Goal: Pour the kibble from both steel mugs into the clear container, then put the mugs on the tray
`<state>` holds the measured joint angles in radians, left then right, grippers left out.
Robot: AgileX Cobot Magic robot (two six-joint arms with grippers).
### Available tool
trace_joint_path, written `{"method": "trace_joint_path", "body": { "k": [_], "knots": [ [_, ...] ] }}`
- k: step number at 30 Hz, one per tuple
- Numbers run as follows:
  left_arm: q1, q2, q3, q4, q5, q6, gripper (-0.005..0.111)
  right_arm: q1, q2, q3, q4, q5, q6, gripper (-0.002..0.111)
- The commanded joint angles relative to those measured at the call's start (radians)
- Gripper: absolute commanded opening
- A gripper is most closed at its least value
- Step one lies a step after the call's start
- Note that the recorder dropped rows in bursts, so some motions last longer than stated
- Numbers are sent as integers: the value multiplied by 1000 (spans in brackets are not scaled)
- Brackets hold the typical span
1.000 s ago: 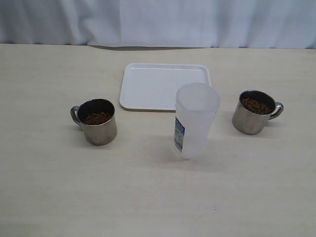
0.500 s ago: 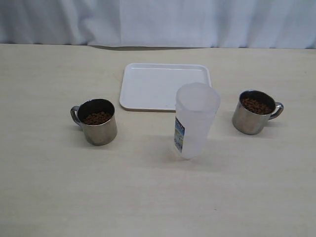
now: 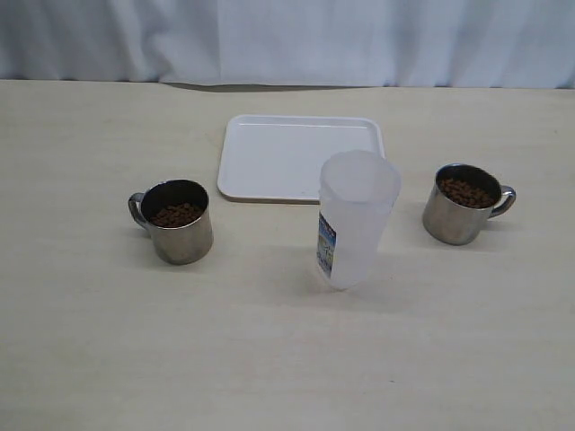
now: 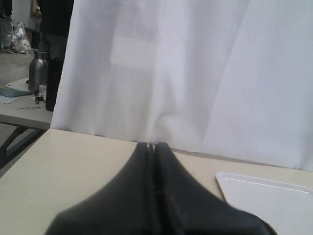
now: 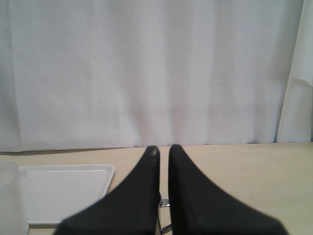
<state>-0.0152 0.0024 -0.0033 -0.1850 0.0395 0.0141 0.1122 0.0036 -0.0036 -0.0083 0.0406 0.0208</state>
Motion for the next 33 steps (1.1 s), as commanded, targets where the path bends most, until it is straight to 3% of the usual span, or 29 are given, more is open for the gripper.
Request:
{"method": "trace_joint_path", "body": {
  "k": [1,5,12,19,25,27,33],
  "knots": [
    [-8,-2,3,-8,-25,45,0,-5,-4,4,1,-9,-7,5],
    [-8,-2,3,-11,-40,43,0,-5,-4,4,1,-9,-7,5],
    [-8,-2,3,-18,-142,-136,0,-5,-4,4,1,-9,-7,5],
    [-8,-2,-81,-8,-72,-143,0,-5,-4,4,1,-9,-7,5],
    [-16,187,-94,-8,-47,-138,0,-5,-4,4,1,-9,-7,5],
    [-67,292,-94,24,-45,-135,0,-5,-4,4,1,-9,-7,5],
    [-306,585,-94,185,-120,-135,0,-5,-4,4,1,-9,-7,5]
  ]
}}
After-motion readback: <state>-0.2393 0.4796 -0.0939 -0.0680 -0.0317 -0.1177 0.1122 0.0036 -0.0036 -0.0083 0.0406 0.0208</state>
